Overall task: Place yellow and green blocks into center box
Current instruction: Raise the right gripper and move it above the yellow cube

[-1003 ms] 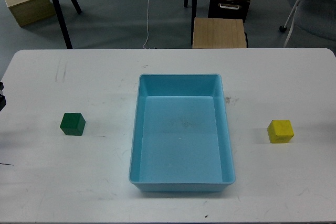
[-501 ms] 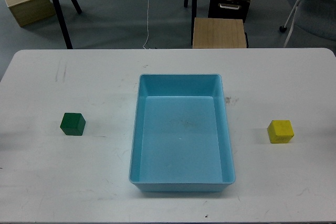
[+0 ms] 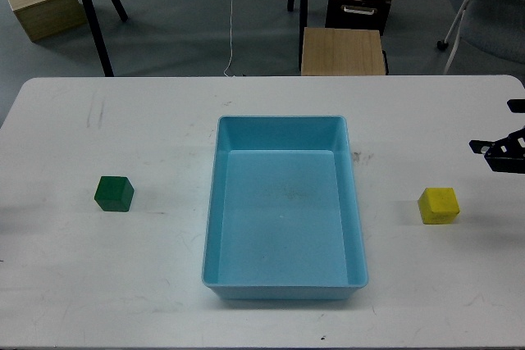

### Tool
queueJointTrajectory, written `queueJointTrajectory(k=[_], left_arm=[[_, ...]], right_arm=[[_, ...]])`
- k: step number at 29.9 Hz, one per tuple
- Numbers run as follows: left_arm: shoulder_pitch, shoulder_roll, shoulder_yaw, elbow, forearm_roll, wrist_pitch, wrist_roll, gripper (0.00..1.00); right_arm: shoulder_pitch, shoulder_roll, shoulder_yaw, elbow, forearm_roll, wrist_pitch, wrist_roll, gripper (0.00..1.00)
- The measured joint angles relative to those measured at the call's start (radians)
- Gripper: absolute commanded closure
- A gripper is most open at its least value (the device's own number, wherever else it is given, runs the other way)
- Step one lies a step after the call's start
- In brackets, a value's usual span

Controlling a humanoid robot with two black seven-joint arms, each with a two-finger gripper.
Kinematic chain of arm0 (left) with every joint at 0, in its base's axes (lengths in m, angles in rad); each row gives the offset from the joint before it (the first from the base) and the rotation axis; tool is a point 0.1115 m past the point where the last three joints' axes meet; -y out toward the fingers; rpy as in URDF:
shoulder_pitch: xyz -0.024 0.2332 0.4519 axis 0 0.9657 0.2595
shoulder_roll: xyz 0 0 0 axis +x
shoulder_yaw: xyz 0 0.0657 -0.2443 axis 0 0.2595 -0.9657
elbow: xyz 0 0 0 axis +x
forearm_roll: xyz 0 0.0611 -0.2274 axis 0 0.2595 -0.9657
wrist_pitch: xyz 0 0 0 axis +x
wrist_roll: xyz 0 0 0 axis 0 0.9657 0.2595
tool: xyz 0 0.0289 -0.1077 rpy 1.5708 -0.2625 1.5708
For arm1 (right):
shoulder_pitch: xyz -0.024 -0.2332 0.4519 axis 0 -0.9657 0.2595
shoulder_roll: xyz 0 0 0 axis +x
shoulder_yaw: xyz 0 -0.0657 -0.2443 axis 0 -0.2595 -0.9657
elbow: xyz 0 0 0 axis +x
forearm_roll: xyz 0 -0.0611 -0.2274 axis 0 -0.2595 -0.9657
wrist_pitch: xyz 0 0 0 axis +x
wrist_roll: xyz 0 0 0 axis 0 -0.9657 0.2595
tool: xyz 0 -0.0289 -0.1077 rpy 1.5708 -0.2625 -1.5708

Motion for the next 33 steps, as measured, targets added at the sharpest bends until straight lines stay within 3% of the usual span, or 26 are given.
queueJointTrajectory(k=[5, 11, 14, 20, 29, 33], left_arm=[[0.002, 0.000, 0.000, 0.000, -0.001, 0.000, 0.000, 0.00], [0.003, -0.002, 0.000, 0.000, -0.001, 0.000, -0.010, 0.00], [0.004, -0.013, 0.000, -0.001, -0.001, 0.000, -0.013, 0.00], [-0.003, -0.020, 0.000, -0.001, -0.001, 0.000, -0.014, 0.00], [-0.006, -0.015, -0.001, 0.000, -0.001, 0.000, -0.012, 0.00], [-0.003, -0.015, 0.000, 0.000, -0.001, 0.000, -0.012, 0.00]], right_arm=[[0.081, -0.012, -0.006, -0.013, 0.076, 0.001, -0.013, 0.01], [0.090, -0.017, 0.084, -0.098, 0.246, -0.039, -0.102, 0.01], [0.091, -0.015, 0.139, -0.154, 0.379, -0.117, -0.162, 0.01], [0.091, 0.067, 0.187, -0.296, 0.611, -0.304, -0.363, 0.01], [0.232, 0.315, 0.248, -0.649, 1.185, -0.473, -0.538, 0.03], [0.399, 0.390, 0.133, -0.857, 1.482, -0.575, -0.568, 0.03]])
